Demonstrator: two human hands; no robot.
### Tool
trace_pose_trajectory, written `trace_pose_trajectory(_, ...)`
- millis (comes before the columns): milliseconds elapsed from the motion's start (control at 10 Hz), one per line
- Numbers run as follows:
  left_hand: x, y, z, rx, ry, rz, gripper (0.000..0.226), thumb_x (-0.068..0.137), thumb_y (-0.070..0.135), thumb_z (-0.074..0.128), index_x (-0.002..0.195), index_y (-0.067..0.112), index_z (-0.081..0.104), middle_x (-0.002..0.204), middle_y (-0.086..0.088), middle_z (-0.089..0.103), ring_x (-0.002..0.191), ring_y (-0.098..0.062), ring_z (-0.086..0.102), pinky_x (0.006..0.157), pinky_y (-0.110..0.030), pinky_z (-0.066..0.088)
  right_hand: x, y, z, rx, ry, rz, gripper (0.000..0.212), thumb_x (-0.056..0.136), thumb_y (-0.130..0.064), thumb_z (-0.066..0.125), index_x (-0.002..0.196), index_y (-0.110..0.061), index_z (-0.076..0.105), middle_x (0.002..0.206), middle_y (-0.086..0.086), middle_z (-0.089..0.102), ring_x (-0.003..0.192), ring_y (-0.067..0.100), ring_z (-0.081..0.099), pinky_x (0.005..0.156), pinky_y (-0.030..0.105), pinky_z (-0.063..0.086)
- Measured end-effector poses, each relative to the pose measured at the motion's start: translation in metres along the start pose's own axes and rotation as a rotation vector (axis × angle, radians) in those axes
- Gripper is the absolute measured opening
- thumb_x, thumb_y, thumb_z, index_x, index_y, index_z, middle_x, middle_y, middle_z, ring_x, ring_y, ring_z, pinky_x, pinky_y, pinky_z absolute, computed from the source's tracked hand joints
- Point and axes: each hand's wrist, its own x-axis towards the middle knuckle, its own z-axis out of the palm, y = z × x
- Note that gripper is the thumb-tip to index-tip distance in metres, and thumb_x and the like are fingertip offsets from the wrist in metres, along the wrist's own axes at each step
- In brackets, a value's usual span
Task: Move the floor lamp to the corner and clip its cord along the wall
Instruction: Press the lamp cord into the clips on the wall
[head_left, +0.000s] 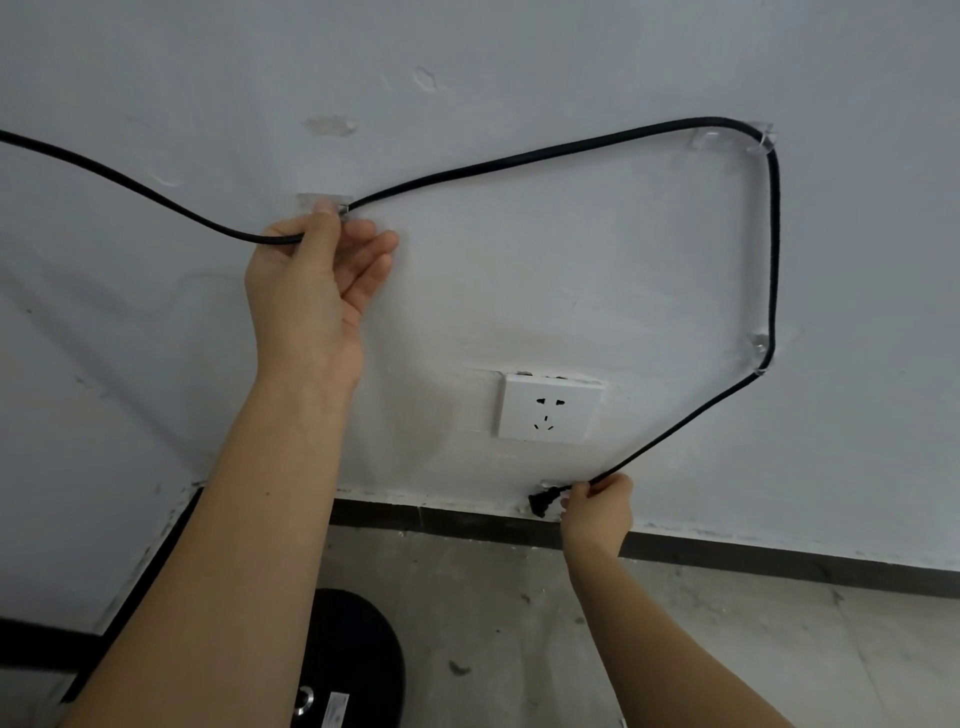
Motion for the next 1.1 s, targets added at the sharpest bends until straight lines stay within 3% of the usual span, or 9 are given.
trace_pose_trajectory(100, 0.0, 0.004, 0.001, 0.022, 0.002, -0.019, 0.011, 0.094, 0.015, 0.055, 0.082, 0.013, 0.054, 0.055, 0.006, 0.067, 0.061, -0.013, 0.071, 0.055, -0.02, 0.054, 0.009, 0.002, -0.007, -0.057, -0.031, 0.085, 0.007, 0.092, -0.008, 0.049, 0.098, -0.005, 0.049, 0.1, 0.02, 0.063, 0.09, 0.039, 0.065, 0.081, 0.052, 0.055)
trace_pose_trajectory(300, -0.001, 0.005, 0.003, 0.03, 0.016, -0.025, 0.014, 0.093, 0.016, 0.056, 0.079, 0.014, 0.053, 0.054, 0.005, 0.067, 0.058, -0.013, 0.071, 0.054, -0.021, 0.055, 0.016, 0.009, -0.018, 0.056, -0.088, 0.148, 0.013, 0.093, -0.006, 0.052, 0.081, -0.01, 0.047, 0.097, 0.015, 0.062, 0.069, 0.022, 0.069, 0.054, 0.034, 0.057)
trace_pose_trajectory(600, -0.002, 0.001, 0.002, 0.064, 0.029, -0.013, 0.012, 0.094, 0.017, 0.055, 0.082, 0.014, 0.057, 0.055, 0.006, 0.067, 0.061, -0.013, 0.071, 0.055, -0.021, 0.055, 0.019, 0.006, -0.024, 0.153, -0.158, 0.182, 0.007, 0.093, -0.011, 0.053, 0.093, -0.004, 0.052, 0.098, 0.015, 0.063, 0.074, 0.023, 0.07, 0.055, 0.034, 0.057)
trace_pose_trajectory(800, 0.001, 0.004, -0.001, 0.094, 0.016, -0.022, 0.012, 0.092, 0.021, 0.058, 0.084, 0.013, 0.06, 0.057, 0.005, 0.068, 0.063, -0.013, 0.072, 0.059, -0.022, 0.056, 0.019, -0.004, -0.035, 0.086, -0.221, 0.179, 0.017, 0.092, -0.019, 0.057, 0.101, -0.005, 0.055, 0.098, 0.012, 0.064, 0.073, 0.019, 0.069, 0.049, 0.027, 0.054)
trace_pose_trajectory(1100, -0.011, 0.001, 0.005, 0.125, 0.02, -0.053, 0.021, 0.09, 0.032, 0.06, 0.082, 0.015, 0.051, 0.068, -0.003, 0.061, 0.053, -0.011, 0.067, 0.053, -0.024, 0.057, 0.019, -0.05, -0.079, -0.106, -0.47, 0.164, 0.042, 0.088, -0.033, 0.062, 0.111, 0.001, 0.053, 0.106, 0.015, 0.06, 0.077, 0.026, 0.067, 0.052, 0.036, 0.057)
